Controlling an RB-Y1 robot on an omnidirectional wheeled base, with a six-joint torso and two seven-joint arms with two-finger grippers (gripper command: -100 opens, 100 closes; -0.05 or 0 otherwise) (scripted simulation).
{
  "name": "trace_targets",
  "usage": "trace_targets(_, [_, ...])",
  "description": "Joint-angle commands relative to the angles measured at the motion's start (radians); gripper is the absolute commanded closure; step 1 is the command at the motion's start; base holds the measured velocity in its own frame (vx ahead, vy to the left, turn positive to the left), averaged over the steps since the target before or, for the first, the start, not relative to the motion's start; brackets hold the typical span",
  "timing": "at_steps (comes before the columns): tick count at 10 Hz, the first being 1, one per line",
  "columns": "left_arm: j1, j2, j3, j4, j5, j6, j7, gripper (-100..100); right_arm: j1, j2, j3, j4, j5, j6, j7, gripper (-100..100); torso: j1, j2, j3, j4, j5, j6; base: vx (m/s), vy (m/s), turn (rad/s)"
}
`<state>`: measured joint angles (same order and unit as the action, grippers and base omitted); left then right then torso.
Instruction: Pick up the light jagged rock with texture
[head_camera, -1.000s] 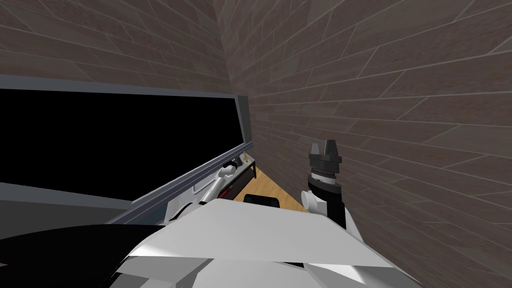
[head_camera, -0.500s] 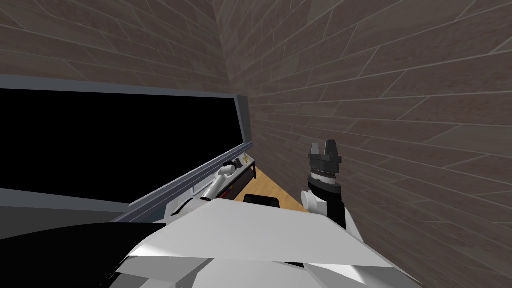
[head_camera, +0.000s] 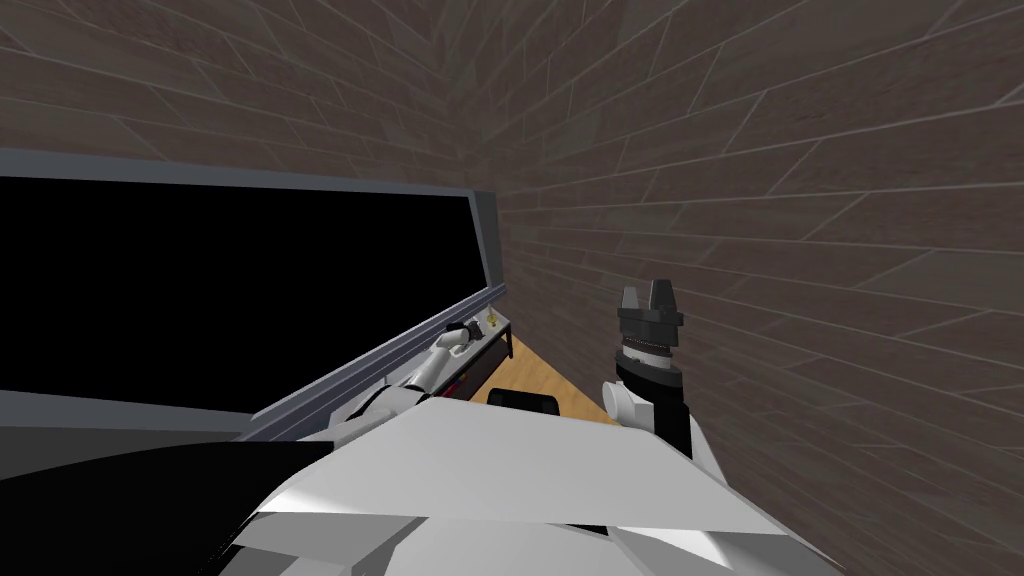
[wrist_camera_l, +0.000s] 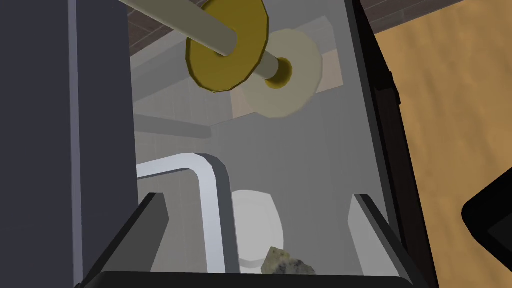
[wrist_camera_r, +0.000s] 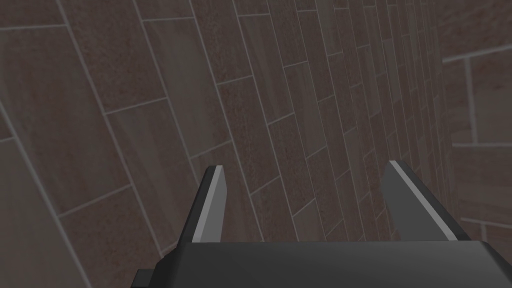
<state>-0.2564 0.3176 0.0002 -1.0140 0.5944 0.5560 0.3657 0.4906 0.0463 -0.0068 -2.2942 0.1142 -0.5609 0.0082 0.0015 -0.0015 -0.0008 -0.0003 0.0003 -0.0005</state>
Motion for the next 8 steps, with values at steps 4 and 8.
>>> trace_targets(4, [-0.026, 0.008, 0.021, 0.090, 0.008, 0.086, 0.037, -100, 0.000, 0.000, 0.000, 0.000, 0.000, 0.000, 0.000, 0, 0.001, 0.000, 0.000, 0.000, 0.000, 0.000, 0.029, 0.029, -0.013])
trace_targets(8, [-0.068, 0.026, 0.052, 0.242, 0.026, 0.180, 0.081, -100, 0.000, 0.000, 0.000, 0.000, 0.000, 0.000, 0.000, 0, 0.002, -0.001, -0.001, 0.000, 0.000, 0.000, 0.040, 0.049, -0.010])
